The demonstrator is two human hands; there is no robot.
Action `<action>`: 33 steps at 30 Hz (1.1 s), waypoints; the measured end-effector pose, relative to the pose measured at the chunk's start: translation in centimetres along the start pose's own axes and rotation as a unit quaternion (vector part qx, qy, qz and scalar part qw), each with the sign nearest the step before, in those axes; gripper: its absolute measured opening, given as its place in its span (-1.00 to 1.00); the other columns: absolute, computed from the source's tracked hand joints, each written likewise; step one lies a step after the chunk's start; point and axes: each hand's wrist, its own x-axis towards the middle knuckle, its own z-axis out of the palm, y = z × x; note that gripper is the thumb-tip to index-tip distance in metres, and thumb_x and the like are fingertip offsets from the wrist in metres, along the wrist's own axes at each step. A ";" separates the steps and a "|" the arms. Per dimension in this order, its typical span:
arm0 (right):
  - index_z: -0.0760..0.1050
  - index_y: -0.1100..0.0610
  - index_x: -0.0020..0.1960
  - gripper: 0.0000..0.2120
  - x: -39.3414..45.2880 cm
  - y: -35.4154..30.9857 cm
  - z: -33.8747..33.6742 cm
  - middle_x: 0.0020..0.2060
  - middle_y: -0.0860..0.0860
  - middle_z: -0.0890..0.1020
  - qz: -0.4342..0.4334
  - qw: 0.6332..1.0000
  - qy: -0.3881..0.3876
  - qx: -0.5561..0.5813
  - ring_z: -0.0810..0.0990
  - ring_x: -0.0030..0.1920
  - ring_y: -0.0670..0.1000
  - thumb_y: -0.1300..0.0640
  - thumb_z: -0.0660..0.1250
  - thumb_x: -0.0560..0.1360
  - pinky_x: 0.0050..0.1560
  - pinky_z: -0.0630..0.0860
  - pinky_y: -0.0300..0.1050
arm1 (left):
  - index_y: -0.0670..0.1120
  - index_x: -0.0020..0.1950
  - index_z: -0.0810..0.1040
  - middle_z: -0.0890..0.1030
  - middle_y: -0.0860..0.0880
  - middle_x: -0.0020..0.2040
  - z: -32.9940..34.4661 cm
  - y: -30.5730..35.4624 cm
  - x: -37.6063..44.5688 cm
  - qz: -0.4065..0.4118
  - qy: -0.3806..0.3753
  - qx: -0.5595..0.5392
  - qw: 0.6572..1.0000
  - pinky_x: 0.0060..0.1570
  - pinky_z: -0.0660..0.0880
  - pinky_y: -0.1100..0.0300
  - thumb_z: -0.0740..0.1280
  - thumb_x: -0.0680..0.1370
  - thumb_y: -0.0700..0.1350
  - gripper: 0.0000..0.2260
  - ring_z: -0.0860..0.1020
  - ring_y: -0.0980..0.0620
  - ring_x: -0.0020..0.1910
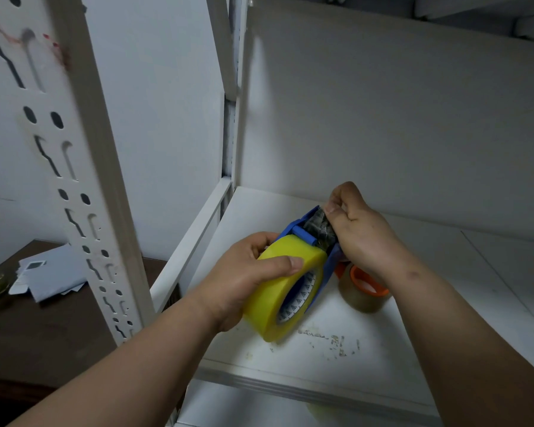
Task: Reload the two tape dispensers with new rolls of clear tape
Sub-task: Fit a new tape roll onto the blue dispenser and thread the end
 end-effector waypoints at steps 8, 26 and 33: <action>0.22 -0.03 -0.11 -0.88 -0.2 -0.2 -0.3 -0.34 0.02 0.47 -0.036 0.995 0.005 -0.094 0.47 -0.31 0.07 0.00 0.05 0.60 -0.33 0.39 -0.07 | -0.06 0.13 0.62 0.74 -0.08 -0.06 -0.3 0.4 0.1 -0.006 -0.011 0.029 1.000 -0.20 0.62 0.10 0.50 0.30 -0.07 -0.59 0.71 -0.08 -0.13; 0.32 0.15 -0.14 -0.88 -0.6 -0.7 -1.1 -0.38 -0.09 0.41 -0.131 0.957 0.138 -0.219 0.48 -0.32 0.15 0.15 0.17 0.56 -0.34 0.43 -0.03 | -0.08 -0.01 0.67 0.75 -0.07 -0.13 0.1 1.7 0.8 0.012 0.061 0.168 0.984 -0.14 0.65 0.01 0.52 0.21 0.18 -0.52 0.72 -0.07 -0.17; 0.29 0.15 -0.13 -0.84 -0.1 -0.3 -1.2 -0.27 0.10 0.46 -0.137 0.955 0.132 -0.227 0.47 -0.31 0.19 0.10 0.14 0.58 -0.33 0.44 -0.01 | -0.09 -0.05 0.66 0.75 -0.05 -0.20 0.0 1.7 1.0 -0.011 0.055 0.158 0.986 -0.27 0.64 0.13 0.52 0.22 0.21 -0.53 0.71 -0.01 -0.27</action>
